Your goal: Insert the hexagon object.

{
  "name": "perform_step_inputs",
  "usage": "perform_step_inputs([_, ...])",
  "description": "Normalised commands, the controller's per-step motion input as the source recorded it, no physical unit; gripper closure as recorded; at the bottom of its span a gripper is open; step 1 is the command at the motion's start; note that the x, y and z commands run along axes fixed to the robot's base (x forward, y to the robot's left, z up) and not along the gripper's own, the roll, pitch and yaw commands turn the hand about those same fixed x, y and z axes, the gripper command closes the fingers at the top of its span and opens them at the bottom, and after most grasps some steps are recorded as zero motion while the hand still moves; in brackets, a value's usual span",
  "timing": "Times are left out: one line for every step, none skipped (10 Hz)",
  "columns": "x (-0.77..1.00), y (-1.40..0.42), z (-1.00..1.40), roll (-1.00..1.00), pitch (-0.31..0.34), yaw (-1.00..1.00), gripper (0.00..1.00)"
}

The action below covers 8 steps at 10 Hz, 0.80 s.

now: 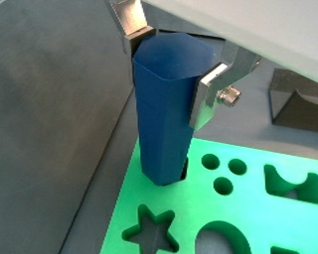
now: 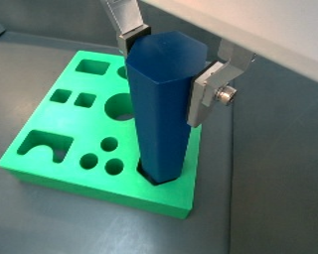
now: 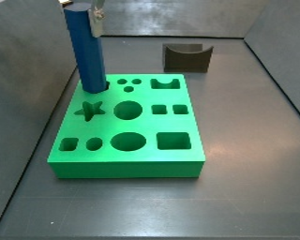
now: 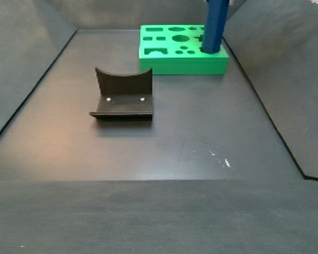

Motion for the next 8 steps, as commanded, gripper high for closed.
perform_step_inputs([0.0, 0.0, -0.14, 0.06, -0.023, 0.42, 1.0])
perform_step_inputs([0.18, 0.0, -0.3, 0.14, -0.004, 0.36, 1.0])
perform_step_inputs([0.28, 0.0, -0.33, 0.28, 0.0, 0.19, 1.0])
perform_step_inputs([0.31, 0.0, -0.25, 0.34, 0.001, 0.05, 1.0])
perform_step_inputs([0.2, 0.0, -0.33, 0.33, 0.0, 0.03, 1.0])
perform_step_inputs([0.05, 0.0, -0.47, 0.28, -0.054, 0.03, 1.0])
perform_step_inputs([0.0, 0.0, -0.5, 0.28, -0.08, 0.01, 1.0])
perform_step_inputs([0.0, 0.0, -0.55, 0.24, -0.067, 0.01, 1.0])
